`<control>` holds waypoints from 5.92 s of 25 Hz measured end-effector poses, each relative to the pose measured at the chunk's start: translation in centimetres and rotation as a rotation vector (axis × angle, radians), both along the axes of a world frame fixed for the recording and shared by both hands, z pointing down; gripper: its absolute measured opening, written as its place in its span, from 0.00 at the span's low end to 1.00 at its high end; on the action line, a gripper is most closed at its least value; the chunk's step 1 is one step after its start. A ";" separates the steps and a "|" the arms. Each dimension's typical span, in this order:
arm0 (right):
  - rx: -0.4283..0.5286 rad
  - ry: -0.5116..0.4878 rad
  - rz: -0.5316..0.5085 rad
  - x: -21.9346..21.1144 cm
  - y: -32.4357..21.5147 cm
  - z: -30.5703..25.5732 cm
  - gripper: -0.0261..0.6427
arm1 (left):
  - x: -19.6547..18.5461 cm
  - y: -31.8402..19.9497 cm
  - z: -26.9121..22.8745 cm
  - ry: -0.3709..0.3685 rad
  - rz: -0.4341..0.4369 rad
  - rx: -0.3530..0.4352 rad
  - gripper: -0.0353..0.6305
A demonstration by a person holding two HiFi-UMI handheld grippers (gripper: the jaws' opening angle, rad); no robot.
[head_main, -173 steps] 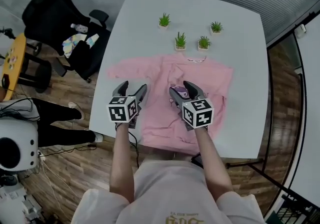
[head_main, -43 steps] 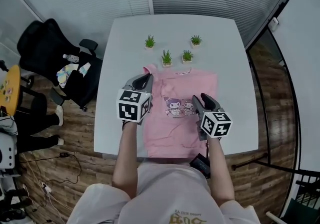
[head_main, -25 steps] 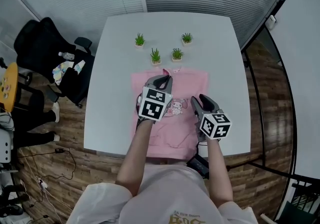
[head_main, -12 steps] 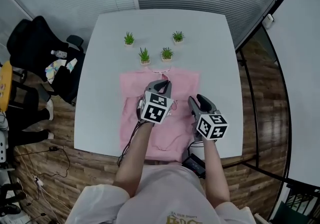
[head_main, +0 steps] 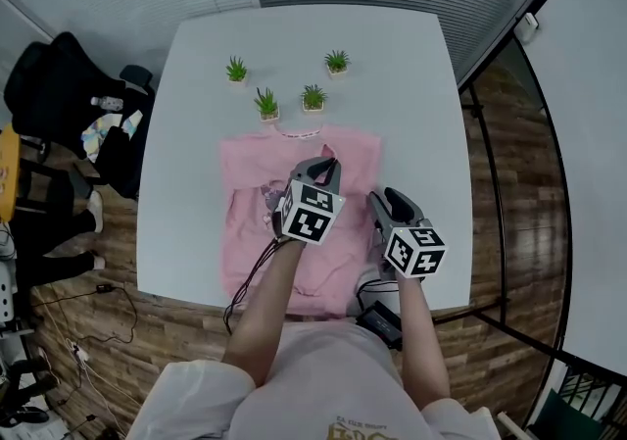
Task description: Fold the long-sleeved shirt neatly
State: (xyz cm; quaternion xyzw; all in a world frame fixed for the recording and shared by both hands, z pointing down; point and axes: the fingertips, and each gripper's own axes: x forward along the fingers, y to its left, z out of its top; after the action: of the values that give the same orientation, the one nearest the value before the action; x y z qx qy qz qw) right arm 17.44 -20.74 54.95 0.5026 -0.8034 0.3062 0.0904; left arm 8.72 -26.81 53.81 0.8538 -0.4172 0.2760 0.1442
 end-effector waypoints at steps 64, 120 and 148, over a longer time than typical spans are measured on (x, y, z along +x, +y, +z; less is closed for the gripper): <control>0.049 0.134 -0.017 -6.2 19.4 -1.3 0.31 | -13.6 19.0 -1.9 0.066 -0.049 0.009 0.26; -0.154 0.458 -0.277 -8.0 29.4 12.5 0.28 | -25.9 33.6 14.3 -0.173 -0.146 -0.346 0.26; -0.105 0.288 -0.152 -6.2 29.2 7.7 0.10 | -25.9 34.1 9.9 -0.111 -0.168 -0.316 0.12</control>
State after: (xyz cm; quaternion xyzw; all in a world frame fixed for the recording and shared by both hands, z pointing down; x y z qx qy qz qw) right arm 11.24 8.50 62.65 0.4735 -0.8009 0.2648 0.2535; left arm -17.20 7.26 63.73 0.7661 -0.4457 0.3720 0.2758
